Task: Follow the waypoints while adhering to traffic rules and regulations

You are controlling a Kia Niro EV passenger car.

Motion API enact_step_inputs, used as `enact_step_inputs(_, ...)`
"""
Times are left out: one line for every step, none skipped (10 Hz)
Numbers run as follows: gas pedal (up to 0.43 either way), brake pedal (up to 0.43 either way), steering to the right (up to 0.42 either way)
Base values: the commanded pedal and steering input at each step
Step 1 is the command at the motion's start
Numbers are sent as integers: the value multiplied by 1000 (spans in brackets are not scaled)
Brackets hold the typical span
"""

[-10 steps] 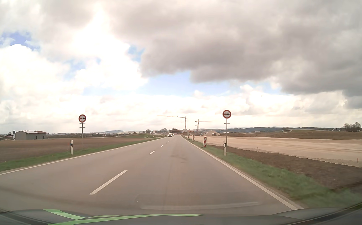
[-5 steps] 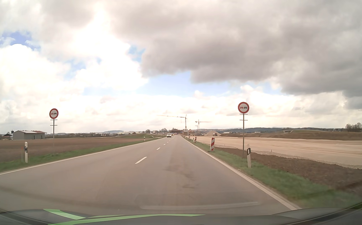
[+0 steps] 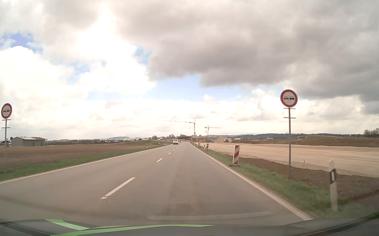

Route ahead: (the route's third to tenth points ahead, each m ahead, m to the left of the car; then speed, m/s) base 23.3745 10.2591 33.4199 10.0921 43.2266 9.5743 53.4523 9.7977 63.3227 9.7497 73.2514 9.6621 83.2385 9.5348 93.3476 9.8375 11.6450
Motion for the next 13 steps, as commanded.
enact_step_inputs(87, 0, -1)
enact_step_inputs(87, 0, -1)
enact_step_inputs(87, 0, -1)
enact_step_inputs(87, 0, -1)
enact_step_inputs(87, 0, -1)
enact_step_inputs(87, 0, -1)
enact_step_inputs(87, 0, -1)
enact_step_inputs(87, 0, -1)
enact_step_inputs(87, 0, -2)
enact_step_inputs(87, 0, -2)
enact_step_inputs(87, 0, -2)
enact_step_inputs(87, 0, -2)
enact_step_inputs(87, 0, -2)
